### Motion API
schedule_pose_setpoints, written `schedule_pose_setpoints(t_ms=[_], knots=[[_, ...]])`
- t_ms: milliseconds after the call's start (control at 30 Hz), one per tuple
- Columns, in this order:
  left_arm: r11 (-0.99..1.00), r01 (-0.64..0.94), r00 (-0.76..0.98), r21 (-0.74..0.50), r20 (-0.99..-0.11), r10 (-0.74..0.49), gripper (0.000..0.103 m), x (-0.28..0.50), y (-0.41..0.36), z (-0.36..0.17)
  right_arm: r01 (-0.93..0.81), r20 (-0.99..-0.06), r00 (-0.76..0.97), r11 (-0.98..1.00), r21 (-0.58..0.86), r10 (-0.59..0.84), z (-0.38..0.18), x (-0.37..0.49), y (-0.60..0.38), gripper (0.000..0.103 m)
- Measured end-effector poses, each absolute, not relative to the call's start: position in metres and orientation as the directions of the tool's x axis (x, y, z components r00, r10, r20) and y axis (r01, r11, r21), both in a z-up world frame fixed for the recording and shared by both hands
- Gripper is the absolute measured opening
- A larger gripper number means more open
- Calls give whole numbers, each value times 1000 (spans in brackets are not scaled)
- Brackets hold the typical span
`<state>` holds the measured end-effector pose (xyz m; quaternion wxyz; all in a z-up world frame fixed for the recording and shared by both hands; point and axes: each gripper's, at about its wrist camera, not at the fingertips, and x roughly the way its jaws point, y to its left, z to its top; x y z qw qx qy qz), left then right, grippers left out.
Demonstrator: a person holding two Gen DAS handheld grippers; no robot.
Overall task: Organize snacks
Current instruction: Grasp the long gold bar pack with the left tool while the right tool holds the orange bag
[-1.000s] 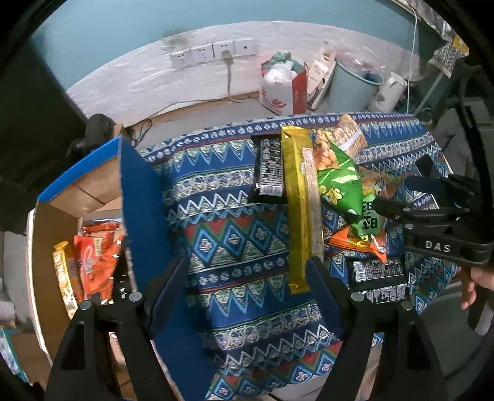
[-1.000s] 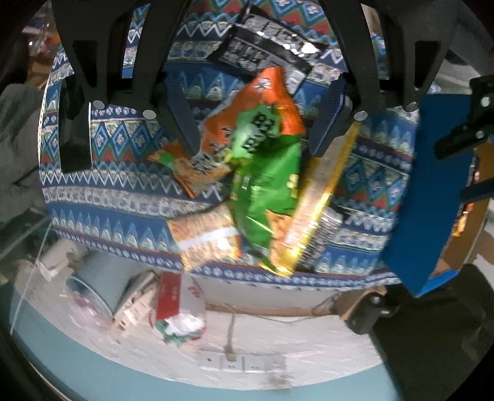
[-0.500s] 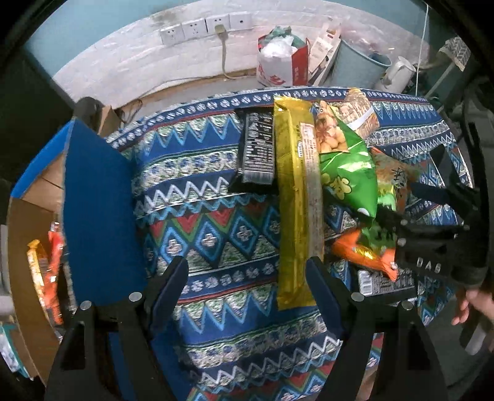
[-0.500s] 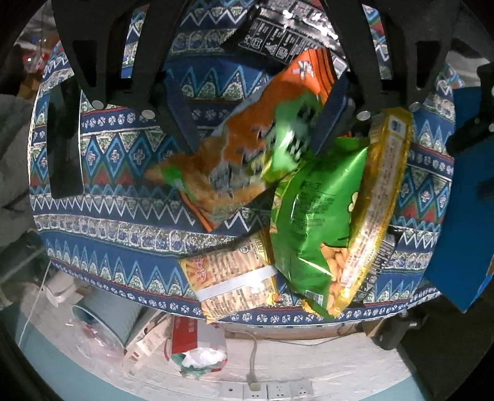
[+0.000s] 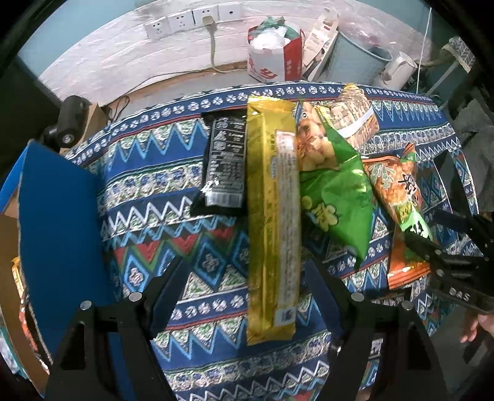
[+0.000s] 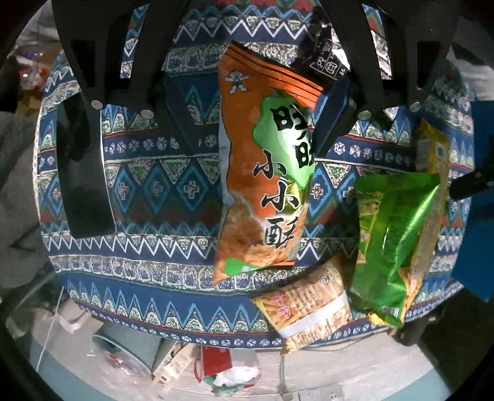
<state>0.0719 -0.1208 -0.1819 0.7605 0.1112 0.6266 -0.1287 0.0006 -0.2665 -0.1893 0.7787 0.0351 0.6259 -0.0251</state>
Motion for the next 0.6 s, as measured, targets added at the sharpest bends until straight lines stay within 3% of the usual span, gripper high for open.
schedule_pose_setpoints(t_ms=[233,600], knots=[[939,344,176,18,-983,-46,80,82,-135,-200,72,-965,255,994,80,60,-189,14,-280,75],[931,364,199,28,-979,-48,79,92,-140,-216,58,-972,235,997,41,26,-217,36,-270,75]])
